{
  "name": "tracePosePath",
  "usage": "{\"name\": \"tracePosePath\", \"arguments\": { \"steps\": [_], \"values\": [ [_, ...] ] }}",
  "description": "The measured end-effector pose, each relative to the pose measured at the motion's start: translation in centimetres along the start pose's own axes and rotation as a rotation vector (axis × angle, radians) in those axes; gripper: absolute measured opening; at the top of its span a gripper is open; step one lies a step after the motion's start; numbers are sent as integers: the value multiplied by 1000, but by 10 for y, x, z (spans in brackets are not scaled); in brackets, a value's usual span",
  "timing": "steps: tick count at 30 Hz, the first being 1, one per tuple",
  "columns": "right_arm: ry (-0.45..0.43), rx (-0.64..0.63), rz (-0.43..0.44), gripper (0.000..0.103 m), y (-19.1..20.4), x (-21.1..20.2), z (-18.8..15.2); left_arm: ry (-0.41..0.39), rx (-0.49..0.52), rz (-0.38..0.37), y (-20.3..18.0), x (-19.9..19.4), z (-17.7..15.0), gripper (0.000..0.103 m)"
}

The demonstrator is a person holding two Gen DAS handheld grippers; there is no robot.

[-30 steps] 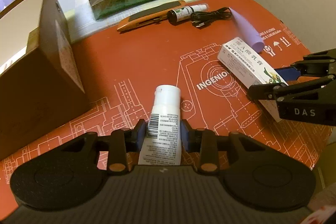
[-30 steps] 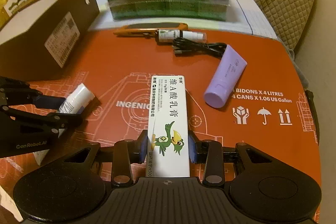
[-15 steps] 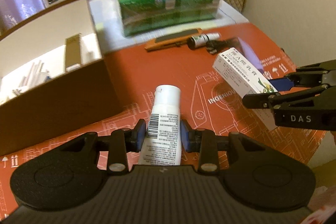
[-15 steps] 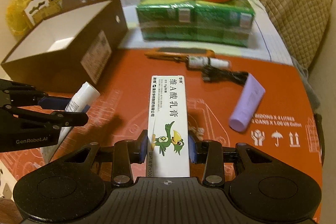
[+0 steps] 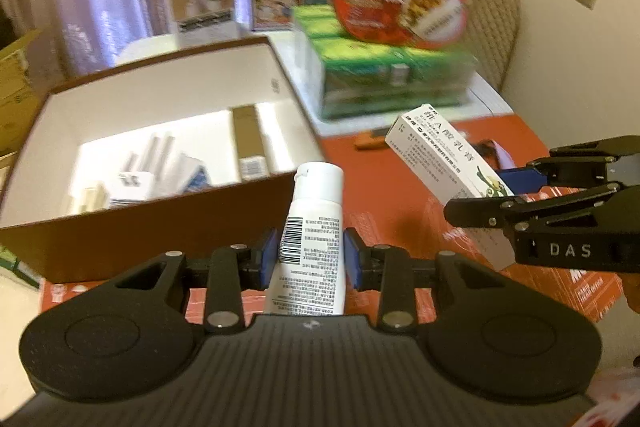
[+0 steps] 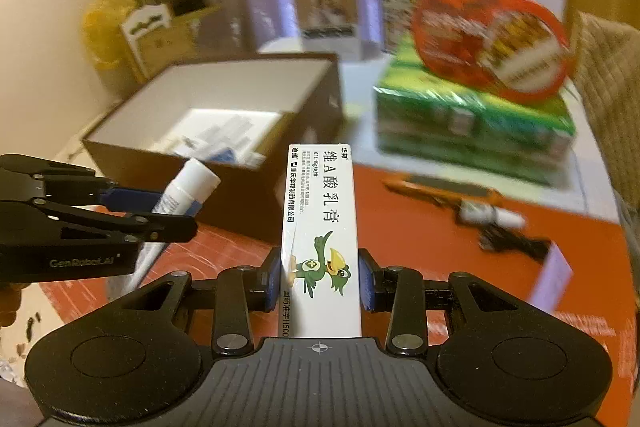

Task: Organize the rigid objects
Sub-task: 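Carry the ointment box with the right tool while the left tool carries the white tube to the brown box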

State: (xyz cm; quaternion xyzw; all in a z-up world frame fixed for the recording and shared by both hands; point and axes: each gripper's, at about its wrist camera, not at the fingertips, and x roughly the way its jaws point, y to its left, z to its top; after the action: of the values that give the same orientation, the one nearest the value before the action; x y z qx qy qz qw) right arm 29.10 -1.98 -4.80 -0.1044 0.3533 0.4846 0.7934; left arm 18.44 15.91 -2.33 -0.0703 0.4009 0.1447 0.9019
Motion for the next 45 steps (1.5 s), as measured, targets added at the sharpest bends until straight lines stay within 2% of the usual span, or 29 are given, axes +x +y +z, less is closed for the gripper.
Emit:
{"name": "tracePosePath", "arguments": {
  "steps": [11,22,34,45],
  "values": [
    [-36,-53,114,35,55,33,50,-69,-67,94,66,-24,20,31],
    [-55,-53,109,35,87,79,97,-116,-64,138,121,-19,52,31],
    [-23,12,51,35,90,135,134,-80,-70,174,178,28,88,31],
    [30,69,-7,35,81,185,155,18,-78,189,215,89,101,31]
  ]
}}
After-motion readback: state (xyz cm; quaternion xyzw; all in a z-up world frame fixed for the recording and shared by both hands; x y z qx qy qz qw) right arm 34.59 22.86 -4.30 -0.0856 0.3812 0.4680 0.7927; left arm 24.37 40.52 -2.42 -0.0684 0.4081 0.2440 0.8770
